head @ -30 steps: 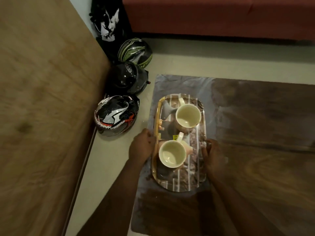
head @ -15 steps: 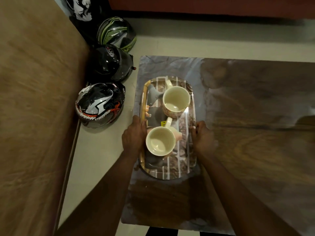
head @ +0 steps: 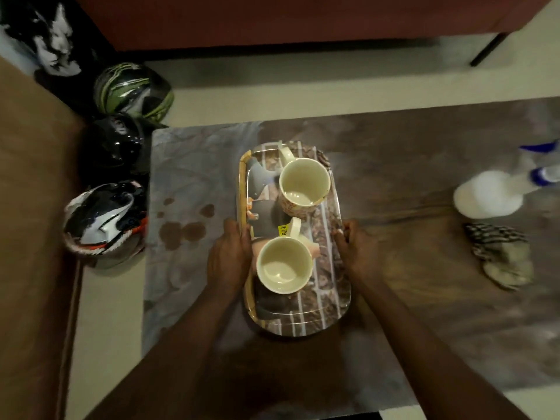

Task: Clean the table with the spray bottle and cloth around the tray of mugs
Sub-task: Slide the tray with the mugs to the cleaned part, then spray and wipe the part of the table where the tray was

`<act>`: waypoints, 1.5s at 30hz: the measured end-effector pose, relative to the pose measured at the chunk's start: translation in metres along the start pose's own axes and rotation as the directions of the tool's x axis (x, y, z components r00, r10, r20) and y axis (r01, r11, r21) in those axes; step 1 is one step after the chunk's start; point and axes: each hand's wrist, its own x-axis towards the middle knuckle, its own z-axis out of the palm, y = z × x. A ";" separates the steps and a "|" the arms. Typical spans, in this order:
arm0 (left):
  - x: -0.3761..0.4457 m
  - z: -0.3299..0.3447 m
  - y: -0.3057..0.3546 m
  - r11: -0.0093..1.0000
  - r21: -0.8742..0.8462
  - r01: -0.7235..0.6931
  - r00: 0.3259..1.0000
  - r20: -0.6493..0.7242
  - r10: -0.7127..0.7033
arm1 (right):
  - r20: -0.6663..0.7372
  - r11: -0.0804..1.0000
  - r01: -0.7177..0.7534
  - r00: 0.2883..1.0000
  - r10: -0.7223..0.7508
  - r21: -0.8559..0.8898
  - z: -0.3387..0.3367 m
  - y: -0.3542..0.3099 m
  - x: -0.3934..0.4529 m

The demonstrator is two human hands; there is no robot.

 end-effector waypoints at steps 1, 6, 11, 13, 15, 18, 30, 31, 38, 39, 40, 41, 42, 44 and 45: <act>-0.002 0.014 0.021 1.000 -0.010 -0.023 0.999 0.034 0.024 | -0.012 1.000 -0.016 1.000 0.016 -0.006 -0.017 0.016 0.004; -0.012 0.080 0.111 1.000 -0.020 -0.016 0.991 0.135 0.018 | -0.062 0.997 -0.079 0.995 0.077 -0.028 -0.088 0.089 0.022; -0.011 0.116 0.150 0.995 -0.091 0.045 0.989 0.145 -0.032 | -0.102 0.973 -0.088 0.993 0.067 -0.215 -0.115 0.131 0.039; -0.008 0.124 0.153 0.996 -0.083 0.041 0.992 0.123 -0.031 | -0.107 0.982 -0.066 0.993 0.048 -0.175 -0.119 0.135 0.044; -0.007 0.125 0.153 0.994 -0.083 0.065 0.988 0.146 -0.053 | -0.074 0.992 -0.070 0.995 0.063 -0.102 -0.121 0.131 0.046; -0.004 0.120 0.149 0.998 -0.058 0.011 0.985 0.171 -0.001 | -0.042 0.993 -0.094 0.995 0.092 -0.071 -0.122 0.137 0.049; 0.011 0.069 0.312 0.846 -0.335 -0.414 0.910 -0.136 0.391 | -0.292 0.994 -0.106 0.952 0.090 -0.041 -0.191 0.160 0.030; 0.003 0.081 0.334 0.817 -0.347 -0.460 0.882 -0.075 0.465 | -0.292 0.988 -0.145 0.949 0.124 -0.054 -0.197 0.171 0.031; -0.031 0.176 0.393 0.778 -0.467 -0.421 0.784 0.243 0.570 | -0.260 0.915 -0.302 0.937 0.234 -0.266 -0.198 0.220 0.029; -0.031 0.184 0.396 0.770 -0.495 -0.402 0.793 0.231 0.563 | -0.244 0.900 -0.302 0.942 0.231 -0.315 -0.192 0.225 0.028; -0.030 0.189 0.400 0.767 -0.512 -0.388 0.800 0.226 0.556 | -0.240 0.883 -0.305 0.943 0.228 -0.358 -0.186 0.229 0.026; -0.030 0.195 0.403 0.770 -0.519 -0.371 0.805 0.232 0.545 | -0.235 0.877 -0.313 0.942 0.239 -0.363 -0.182 0.231 0.023; -0.028 0.200 0.405 0.773 -0.522 -0.361 0.807 0.240 0.539 | -0.247 0.878 -0.326 0.937 0.249 -0.351 -0.179 0.233 0.022; -0.023 0.210 0.406 0.767 -0.527 -0.365 0.801 0.243 0.547 | -0.300 0.882 -0.345 0.921 0.250 -0.322 -0.176 0.238 0.021; -0.020 0.215 0.405 0.764 -0.527 -0.371 0.800 0.237 0.552 | -0.314 0.880 -0.352 0.915 0.253 -0.318 -0.174 0.239 0.021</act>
